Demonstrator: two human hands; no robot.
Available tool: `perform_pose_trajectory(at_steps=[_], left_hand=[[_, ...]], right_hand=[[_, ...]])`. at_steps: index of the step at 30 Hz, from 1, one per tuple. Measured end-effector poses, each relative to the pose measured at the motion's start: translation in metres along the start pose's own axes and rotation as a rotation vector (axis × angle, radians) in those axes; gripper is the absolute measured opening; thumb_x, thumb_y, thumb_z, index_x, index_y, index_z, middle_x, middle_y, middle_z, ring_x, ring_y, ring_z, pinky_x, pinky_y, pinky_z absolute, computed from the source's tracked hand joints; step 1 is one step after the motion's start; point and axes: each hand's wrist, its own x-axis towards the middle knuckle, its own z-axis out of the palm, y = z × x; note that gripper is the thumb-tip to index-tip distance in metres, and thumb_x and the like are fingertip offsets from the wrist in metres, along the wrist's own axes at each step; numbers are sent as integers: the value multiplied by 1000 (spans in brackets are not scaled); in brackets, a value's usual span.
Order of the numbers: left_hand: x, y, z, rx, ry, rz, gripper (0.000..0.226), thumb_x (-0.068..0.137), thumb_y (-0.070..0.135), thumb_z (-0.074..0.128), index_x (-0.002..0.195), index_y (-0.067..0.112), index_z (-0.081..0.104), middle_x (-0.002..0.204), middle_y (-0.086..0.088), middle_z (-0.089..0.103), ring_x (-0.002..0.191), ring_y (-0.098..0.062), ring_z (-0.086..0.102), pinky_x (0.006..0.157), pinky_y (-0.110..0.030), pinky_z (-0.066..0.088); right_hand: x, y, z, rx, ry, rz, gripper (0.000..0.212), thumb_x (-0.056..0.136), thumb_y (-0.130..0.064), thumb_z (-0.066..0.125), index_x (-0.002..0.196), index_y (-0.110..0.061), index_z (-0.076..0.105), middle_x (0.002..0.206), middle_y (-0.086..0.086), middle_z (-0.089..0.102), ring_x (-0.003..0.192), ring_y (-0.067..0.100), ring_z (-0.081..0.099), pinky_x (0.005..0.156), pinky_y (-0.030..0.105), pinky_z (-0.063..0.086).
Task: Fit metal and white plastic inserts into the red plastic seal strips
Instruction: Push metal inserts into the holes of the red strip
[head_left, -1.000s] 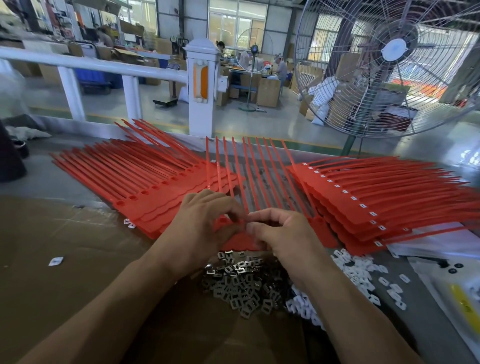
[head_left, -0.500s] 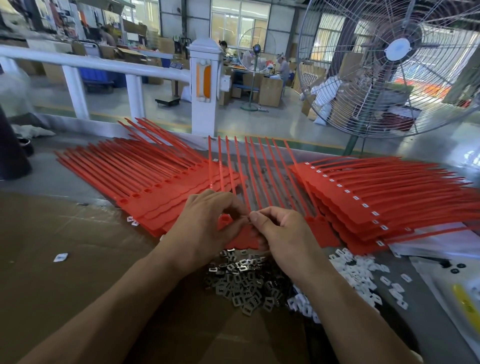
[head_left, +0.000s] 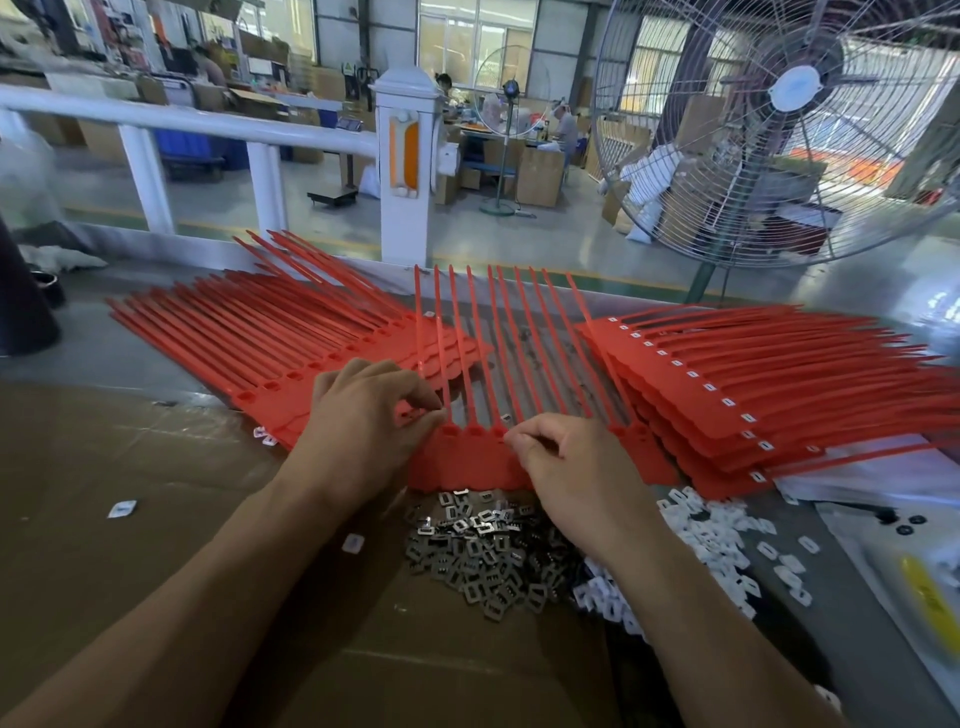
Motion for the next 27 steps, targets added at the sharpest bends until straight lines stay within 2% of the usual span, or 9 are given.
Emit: perform_pose_trajectory(at_steps=[5, 9, 14, 19, 23, 27], left_hand=[[3, -3, 10, 47, -64, -52, 10, 87, 50, 70, 91, 41, 72, 97, 25, 54, 107, -4, 38, 90, -29, 17], [5, -5, 14, 73, -60, -37, 8, 86, 50, 72, 88, 42, 73, 91, 29, 49, 102, -4, 37, 89, -29, 16], [6, -6, 17, 100, -67, -30, 11, 86, 52, 72, 90, 43, 74, 96, 27, 52, 101, -1, 34, 91, -30, 17], [6, -5, 16, 94, -69, -42, 8, 84, 50, 74, 87, 43, 75, 95, 27, 54, 102, -2, 35, 90, -29, 16], [6, -3, 14, 56, -88, -79, 4, 86, 43, 76, 90, 44, 76, 96, 26, 56, 104, -4, 38, 89, -28, 15], [-1, -3, 7, 52, -111, -59, 16, 91, 31, 72, 99, 44, 76, 103, 25, 57, 108, -6, 40, 89, -28, 15]], right_hand=[[0, 3, 1, -22, 11, -12, 19, 103, -36, 60, 105, -32, 78, 82, -17, 74, 82, -3, 66, 63, 9, 49], [0, 3, 3, -31, 15, -13, 18, 102, -36, 61, 102, -32, 78, 77, -19, 73, 74, -1, 67, 63, 14, 51], [0, 4, 4, -36, 11, -19, 17, 101, -35, 61, 101, -33, 78, 78, -20, 73, 75, 0, 68, 66, 16, 52], [-1, 4, 3, -48, 7, -27, 17, 101, -36, 61, 101, -33, 78, 80, -22, 72, 78, -7, 65, 65, 9, 50], [0, 4, 2, -53, -9, -18, 18, 101, -39, 61, 103, -34, 78, 83, -23, 72, 81, -8, 65, 62, 8, 50], [-1, 2, 1, -58, -24, -27, 19, 102, -39, 60, 105, -35, 77, 86, -24, 72, 83, -8, 65, 61, 10, 49]])
